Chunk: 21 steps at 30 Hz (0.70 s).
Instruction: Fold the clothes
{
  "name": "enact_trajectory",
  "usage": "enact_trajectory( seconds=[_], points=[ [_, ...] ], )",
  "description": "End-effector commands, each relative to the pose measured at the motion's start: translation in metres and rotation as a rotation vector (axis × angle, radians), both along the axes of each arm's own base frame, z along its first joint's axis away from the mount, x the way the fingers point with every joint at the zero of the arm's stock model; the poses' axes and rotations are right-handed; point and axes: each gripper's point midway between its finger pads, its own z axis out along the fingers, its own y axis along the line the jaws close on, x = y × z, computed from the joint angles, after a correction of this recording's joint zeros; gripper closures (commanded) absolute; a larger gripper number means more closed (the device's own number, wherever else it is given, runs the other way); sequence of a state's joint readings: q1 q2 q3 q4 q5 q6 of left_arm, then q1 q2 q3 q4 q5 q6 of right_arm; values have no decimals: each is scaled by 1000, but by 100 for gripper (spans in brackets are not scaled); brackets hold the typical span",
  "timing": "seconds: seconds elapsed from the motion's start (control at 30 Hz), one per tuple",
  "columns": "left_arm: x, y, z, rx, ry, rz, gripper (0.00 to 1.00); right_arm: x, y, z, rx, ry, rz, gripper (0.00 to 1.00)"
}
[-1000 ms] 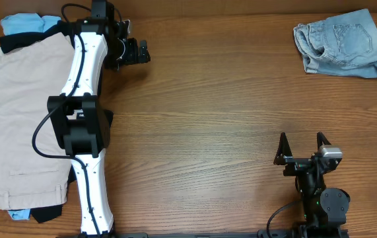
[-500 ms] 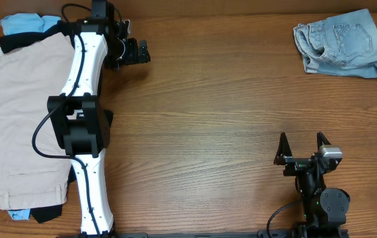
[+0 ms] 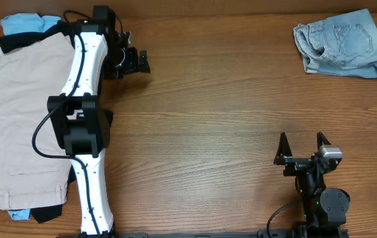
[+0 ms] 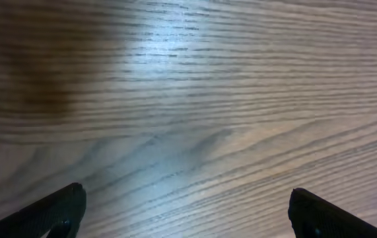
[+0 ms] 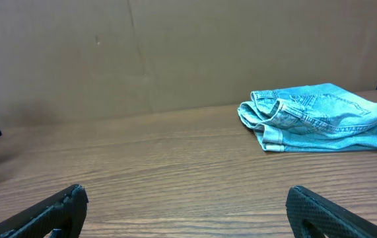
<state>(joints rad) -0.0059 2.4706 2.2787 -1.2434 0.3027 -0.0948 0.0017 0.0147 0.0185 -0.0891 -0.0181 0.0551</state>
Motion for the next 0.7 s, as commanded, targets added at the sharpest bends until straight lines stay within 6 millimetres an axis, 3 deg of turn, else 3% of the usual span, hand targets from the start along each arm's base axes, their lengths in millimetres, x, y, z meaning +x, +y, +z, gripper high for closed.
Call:
enact_trajectory(
  seconds=[0.0,0.23,0.3,0.37,0.5,0.67],
  points=[
    [14,1,37,9,-118,-27,0,0,-1,-1,-4,-6,-9,0],
    [39,6,145,80,-507,-88,0,0,-1,-1,-4,-6,-9,0],
    [32,13,183,109,-641,-102,0,0,-1,-1,-4,-6,-9,0],
    [19,18,206,128,-729,-110,0,0,-1,-1,-4,-6,-9,0],
    [-14,30,227,203,-835,-82,0,0,-1,-1,-4,-6,-9,0],
    [-65,43,222,282,-890,-39,0,0,-1,-1,-4,-6,-9,0]
  ],
)
